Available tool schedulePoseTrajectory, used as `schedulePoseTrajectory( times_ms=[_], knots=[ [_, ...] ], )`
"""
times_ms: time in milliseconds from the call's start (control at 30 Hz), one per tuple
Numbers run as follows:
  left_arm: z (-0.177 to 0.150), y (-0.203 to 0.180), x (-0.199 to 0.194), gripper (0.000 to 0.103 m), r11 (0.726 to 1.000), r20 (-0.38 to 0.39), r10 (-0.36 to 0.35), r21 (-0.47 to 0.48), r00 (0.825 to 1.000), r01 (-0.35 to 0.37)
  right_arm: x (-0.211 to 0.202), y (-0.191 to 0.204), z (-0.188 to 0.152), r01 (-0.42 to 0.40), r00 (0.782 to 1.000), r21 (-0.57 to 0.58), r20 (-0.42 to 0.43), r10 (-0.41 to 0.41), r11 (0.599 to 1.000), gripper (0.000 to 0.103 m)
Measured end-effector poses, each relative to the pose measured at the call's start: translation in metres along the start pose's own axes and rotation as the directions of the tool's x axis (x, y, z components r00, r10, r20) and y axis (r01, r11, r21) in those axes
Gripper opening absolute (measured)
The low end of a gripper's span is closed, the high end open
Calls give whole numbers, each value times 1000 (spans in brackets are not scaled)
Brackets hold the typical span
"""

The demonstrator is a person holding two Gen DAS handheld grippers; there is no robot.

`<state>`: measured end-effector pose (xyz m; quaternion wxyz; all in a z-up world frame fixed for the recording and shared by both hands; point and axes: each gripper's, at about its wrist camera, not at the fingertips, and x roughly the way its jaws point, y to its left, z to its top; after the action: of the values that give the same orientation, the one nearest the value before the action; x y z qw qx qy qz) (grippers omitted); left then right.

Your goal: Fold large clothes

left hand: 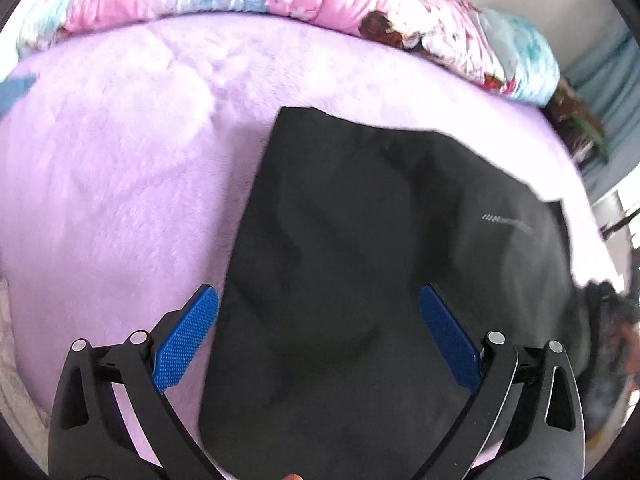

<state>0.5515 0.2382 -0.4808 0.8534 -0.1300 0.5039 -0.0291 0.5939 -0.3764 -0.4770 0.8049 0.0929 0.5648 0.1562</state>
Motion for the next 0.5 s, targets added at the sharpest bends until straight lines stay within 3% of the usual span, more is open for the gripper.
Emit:
schedulePoseTrajectory(
  times_ms=[167,200,333,500],
  knots=[
    [1,42,10,97,999,-107,19,-40,994,-24,9,-49,-19,-105,993,203,-38,115,973,97],
    [-1,50,17,97,999,-145,-17,-47,989,10,11,-54,-24,-138,989,234,-22,147,962,97],
    [6,69,38,97,994,-190,-105,-32,976,101,9,-40,-46,-198,979,208,3,202,958,97],
    [11,86,69,97,993,-244,-121,-43,962,114,19,-35,-55,-214,974,223,-27,226,951,97]
  ],
)
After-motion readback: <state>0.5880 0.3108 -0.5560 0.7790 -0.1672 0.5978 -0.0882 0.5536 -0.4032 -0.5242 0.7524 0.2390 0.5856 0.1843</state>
